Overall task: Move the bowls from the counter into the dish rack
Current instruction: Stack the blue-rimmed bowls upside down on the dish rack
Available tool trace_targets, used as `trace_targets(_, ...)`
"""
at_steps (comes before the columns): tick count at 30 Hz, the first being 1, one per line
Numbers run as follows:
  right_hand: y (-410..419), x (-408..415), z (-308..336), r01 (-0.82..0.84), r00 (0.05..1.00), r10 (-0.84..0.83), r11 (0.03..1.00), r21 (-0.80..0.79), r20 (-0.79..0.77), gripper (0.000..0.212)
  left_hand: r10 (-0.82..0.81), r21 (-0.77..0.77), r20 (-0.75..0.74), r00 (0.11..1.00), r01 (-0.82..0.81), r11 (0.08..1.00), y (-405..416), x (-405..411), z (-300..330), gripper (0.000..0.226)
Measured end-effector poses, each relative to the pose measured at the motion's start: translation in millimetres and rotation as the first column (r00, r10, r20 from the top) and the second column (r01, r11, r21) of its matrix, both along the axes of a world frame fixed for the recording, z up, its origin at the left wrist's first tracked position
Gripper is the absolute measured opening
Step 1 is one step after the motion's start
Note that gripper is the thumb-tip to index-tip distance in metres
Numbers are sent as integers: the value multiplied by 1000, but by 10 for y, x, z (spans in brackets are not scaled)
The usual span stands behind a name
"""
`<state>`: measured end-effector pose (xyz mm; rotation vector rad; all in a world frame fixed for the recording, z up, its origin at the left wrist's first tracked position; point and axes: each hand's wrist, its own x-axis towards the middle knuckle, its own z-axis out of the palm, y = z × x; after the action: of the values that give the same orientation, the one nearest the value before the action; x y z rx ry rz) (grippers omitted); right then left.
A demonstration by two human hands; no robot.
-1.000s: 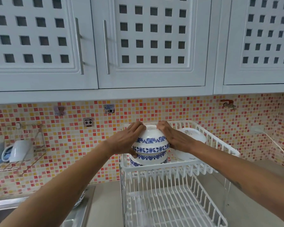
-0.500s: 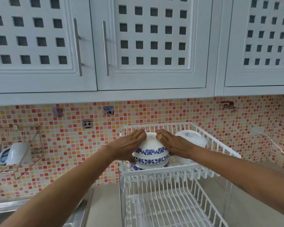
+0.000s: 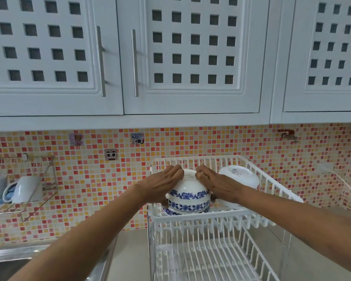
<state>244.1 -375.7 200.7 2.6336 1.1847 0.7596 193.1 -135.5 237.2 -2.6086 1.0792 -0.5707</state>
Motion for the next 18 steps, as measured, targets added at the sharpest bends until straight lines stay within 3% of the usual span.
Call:
trace_targets(3,-36,-43,29,-78,984,96,990,116,-153,69,22,-107,-114,993,-34,994,31,39,-45,91)
trace_targets(6,-59,-169,130,53,871,117,943,328,-477,64,6,-345,-323,946,-124,930,18,24,-82,96)
trace_targets(10,140,-242,327,494,602,136,711,501,-787,66,31,-609,-556,830,-433,665,-155,33,-48,92)
trace_targets(13,378,-198,340,686,398,140,610,396,-906,61,10,-572,-751,660,-659,489,-282,124,12,101)
trace_targets(15,496,-173,278,739,369,134,558,378,-920,64,-15,-546,-807,591,-735,403,-328,176,-10,94)
trace_targets(18,563,-146,183,759,442,132,472,449,-887,59,-81,-538,-839,539,-796,277,-350,260,-112,86)
